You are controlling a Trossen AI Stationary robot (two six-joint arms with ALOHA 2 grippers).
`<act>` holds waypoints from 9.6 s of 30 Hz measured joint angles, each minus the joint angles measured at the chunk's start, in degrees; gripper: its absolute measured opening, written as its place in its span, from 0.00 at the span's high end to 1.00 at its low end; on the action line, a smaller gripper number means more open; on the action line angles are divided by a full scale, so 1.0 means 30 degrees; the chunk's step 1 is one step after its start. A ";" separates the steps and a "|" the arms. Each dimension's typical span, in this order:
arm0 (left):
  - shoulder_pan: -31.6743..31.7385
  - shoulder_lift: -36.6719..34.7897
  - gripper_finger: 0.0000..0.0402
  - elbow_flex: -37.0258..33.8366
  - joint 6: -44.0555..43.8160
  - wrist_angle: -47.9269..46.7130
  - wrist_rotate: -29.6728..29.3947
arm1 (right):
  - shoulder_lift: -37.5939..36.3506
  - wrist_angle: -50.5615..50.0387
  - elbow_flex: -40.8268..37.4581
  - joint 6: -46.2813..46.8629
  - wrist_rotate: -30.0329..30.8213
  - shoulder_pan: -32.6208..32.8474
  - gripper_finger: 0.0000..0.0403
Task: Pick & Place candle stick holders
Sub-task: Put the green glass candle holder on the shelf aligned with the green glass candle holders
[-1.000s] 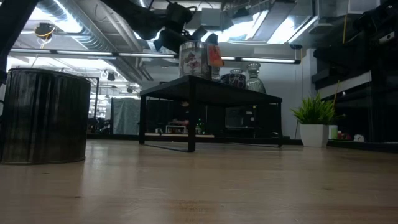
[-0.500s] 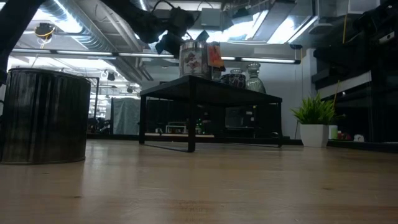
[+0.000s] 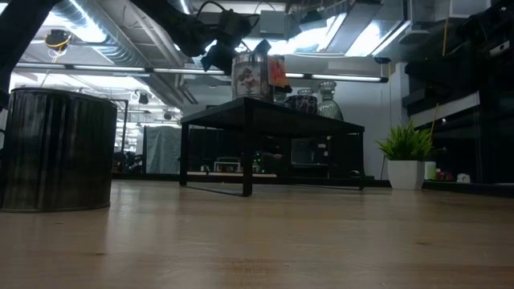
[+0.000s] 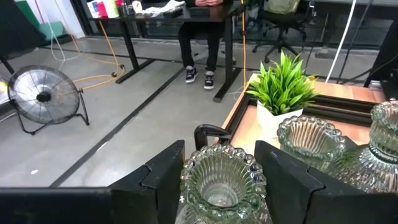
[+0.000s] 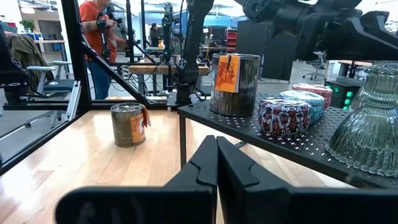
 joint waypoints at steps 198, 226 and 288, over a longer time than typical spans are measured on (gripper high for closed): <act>-0.0024 -0.1715 1.00 -0.1093 0.1348 -0.0851 -0.0261 | 0.0000 -0.0004 -0.0005 -0.0006 -0.0006 0.0001 1.00; -0.0148 -0.1455 1.00 -0.1093 0.1508 -0.3356 0.1790 | 0.0000 -0.0005 -0.0001 -0.0006 0.0001 -0.0006 1.00; 0.0336 -0.0634 1.00 -0.1093 0.2308 -0.0900 0.1940 | 0.0000 -0.0006 -0.0004 -0.0003 -0.0003 -0.0006 1.00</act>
